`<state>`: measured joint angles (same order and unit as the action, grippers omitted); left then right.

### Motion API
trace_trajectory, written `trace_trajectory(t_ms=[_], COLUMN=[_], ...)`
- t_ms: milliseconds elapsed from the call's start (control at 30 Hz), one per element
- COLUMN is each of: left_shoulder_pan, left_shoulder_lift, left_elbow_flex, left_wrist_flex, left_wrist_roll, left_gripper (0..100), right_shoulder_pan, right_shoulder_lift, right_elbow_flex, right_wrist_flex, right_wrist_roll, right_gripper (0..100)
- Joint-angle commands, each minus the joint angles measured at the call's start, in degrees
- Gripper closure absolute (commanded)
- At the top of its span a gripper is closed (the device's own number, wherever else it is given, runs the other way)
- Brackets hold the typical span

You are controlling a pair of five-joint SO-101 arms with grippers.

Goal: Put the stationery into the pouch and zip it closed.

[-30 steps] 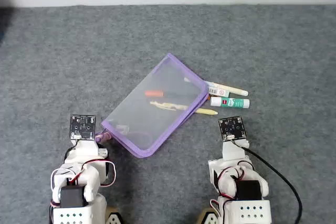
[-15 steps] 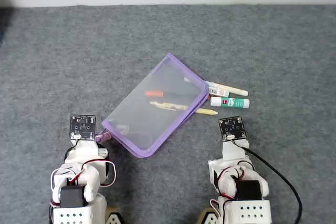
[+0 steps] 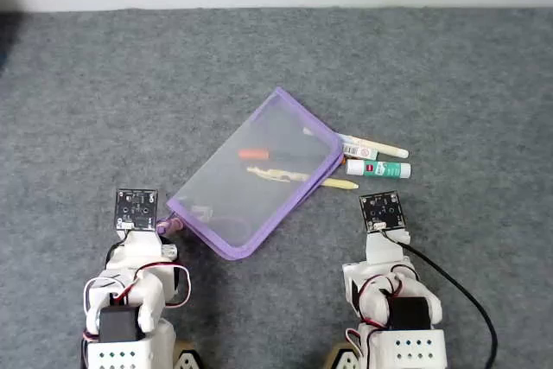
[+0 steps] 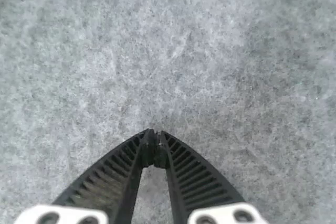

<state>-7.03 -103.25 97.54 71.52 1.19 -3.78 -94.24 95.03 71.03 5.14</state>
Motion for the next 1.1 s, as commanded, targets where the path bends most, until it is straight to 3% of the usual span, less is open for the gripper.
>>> trace_trajectory(t_ms=[0,433,667,833,1067], left_shoulder_pan=[-0.18,-0.18,-0.18,-0.18,-0.18], left_shoulder_lift=[-0.53,-0.53,-0.53,-0.53,-0.53], left_elbow_flex=[-1.19,-1.19,-1.19,-1.19,-1.19], left_wrist_flex=[0.26,0.26,0.26,0.26,0.26], left_wrist_roll=[0.26,0.26,0.26,0.26,0.26], left_gripper=[99,99,99,99,99], right_shoulder_pan=[0.04,0.22,-0.48,-10.24,-18.68], right_shoulder_lift=[0.04,0.04,0.75,0.92,14.02], right_elbow_flex=[-0.35,-0.44,-2.99,-11.16,-20.22], right_wrist_flex=[0.22,-0.48,-9.36,-1.27,-1.01], right_wrist_roll=[-0.35,-0.09,0.79,0.62,0.97], right_gripper=[99.0,99.0,99.1,99.1,99.1])
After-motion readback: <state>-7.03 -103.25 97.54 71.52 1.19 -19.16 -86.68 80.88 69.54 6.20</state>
